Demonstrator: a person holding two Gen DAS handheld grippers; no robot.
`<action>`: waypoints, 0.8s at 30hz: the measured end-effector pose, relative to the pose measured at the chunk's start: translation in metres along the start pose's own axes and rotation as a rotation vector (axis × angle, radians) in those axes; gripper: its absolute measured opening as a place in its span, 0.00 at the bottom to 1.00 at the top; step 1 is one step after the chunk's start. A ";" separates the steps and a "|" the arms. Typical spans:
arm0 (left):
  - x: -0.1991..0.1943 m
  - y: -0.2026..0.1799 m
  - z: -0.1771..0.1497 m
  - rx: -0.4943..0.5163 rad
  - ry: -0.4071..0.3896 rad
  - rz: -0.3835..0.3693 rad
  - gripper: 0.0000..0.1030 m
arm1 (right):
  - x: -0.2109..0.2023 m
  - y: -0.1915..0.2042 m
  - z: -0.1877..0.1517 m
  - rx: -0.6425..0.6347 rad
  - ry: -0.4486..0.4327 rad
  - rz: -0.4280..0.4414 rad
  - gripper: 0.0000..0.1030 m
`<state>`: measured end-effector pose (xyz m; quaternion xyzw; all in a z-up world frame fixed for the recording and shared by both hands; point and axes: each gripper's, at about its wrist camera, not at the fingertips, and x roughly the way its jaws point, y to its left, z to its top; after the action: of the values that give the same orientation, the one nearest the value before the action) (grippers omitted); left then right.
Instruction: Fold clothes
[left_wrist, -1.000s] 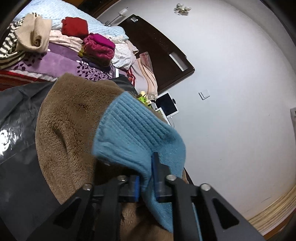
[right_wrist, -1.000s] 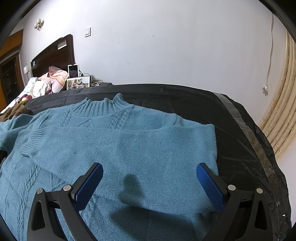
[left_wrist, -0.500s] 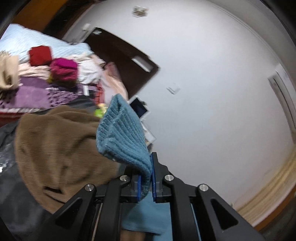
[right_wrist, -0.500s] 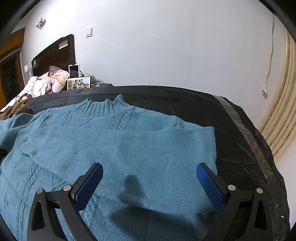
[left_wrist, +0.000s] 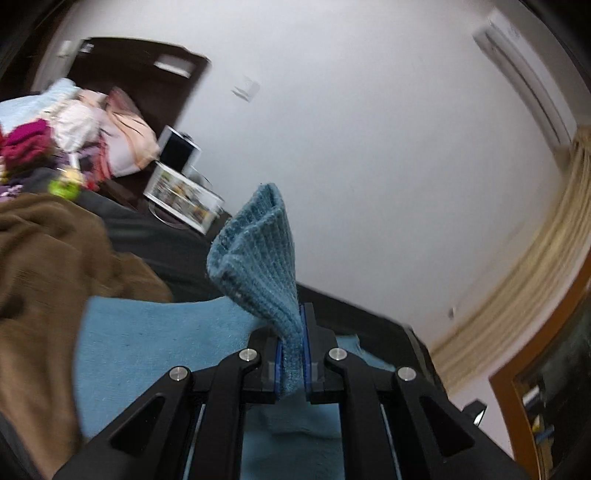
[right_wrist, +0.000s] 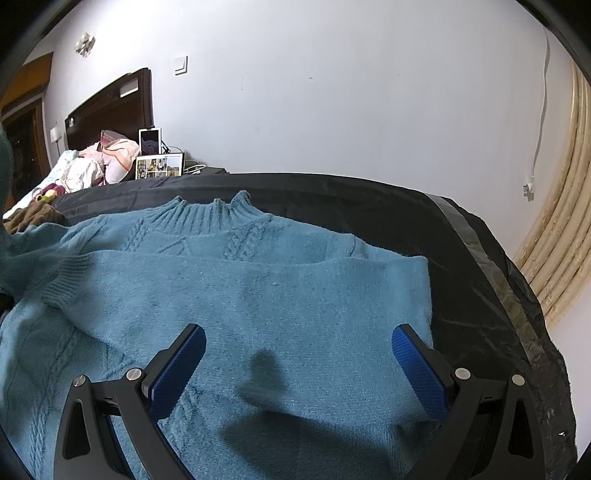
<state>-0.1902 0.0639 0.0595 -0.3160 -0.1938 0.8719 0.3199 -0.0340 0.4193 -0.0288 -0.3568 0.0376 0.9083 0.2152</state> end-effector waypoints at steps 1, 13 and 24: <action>0.011 -0.010 -0.006 0.016 0.021 -0.006 0.09 | 0.000 0.000 0.000 0.000 0.000 0.001 0.99; 0.121 -0.112 -0.080 0.201 0.230 -0.072 0.09 | 0.002 -0.003 0.000 0.028 0.010 0.037 0.99; 0.155 -0.168 -0.129 0.365 0.334 -0.129 0.09 | 0.001 -0.033 0.002 0.201 0.003 0.075 0.99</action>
<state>-0.1220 0.3077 -0.0098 -0.3795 0.0025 0.8061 0.4540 -0.0222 0.4500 -0.0255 -0.3333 0.1420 0.9067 0.2159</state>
